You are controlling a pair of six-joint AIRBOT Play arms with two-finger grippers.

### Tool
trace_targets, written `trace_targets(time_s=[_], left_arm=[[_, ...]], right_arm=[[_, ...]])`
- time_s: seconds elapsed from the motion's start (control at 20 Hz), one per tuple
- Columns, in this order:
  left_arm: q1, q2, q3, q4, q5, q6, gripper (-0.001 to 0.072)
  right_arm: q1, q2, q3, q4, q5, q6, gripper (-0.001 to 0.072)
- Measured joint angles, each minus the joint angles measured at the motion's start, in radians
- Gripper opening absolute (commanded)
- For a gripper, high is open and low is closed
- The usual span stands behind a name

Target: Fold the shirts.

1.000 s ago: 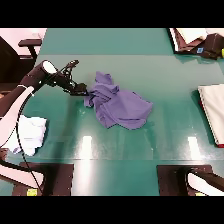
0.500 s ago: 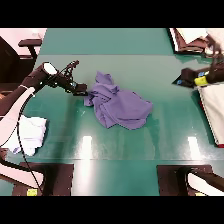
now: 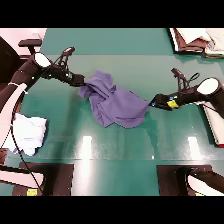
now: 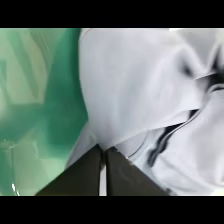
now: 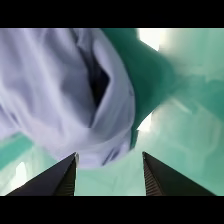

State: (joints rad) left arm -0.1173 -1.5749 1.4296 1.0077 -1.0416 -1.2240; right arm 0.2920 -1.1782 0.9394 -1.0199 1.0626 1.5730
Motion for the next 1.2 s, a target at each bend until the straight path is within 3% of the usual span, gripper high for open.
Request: trace_targets(time_s=[0.2,0.25,0.3,0.35,0.6,0.85,1.2], left_arm=[[0.000,0.013,0.009,0.005,-0.005,-0.010,0.0022],[0.000,0.014,0.010,0.007,-0.009,-0.016,0.0022],[0.000,0.016,0.011,0.007,-0.012,-0.020,0.0022],[0.000,0.016,0.012,0.008,-0.019,-0.024,0.0021],[0.001,0.100,0.044,0.089,-0.006,-0.047,0.0021],[0.001,0.348,0.243,0.248,0.036,-0.063,0.0022],[0.000,0.669,0.455,0.264,0.047,-0.060,0.0022]], right_arm=[[0.020,-0.045,-0.023,0.088,-0.123,0.002,0.0426],[0.027,-0.066,-0.013,0.116,-0.133,-0.011,0.0339],[0.036,-0.090,0.002,0.138,-0.139,-0.026,0.0146],[0.046,-0.114,0.019,0.153,-0.144,-0.039,0.0018],[0.057,-0.151,0.170,0.109,-0.119,-0.076,0.0017],[-0.047,0.006,0.482,-0.017,0.028,-0.086,0.0016],[-0.138,0.221,0.845,-0.106,0.199,-0.088,0.0017]])
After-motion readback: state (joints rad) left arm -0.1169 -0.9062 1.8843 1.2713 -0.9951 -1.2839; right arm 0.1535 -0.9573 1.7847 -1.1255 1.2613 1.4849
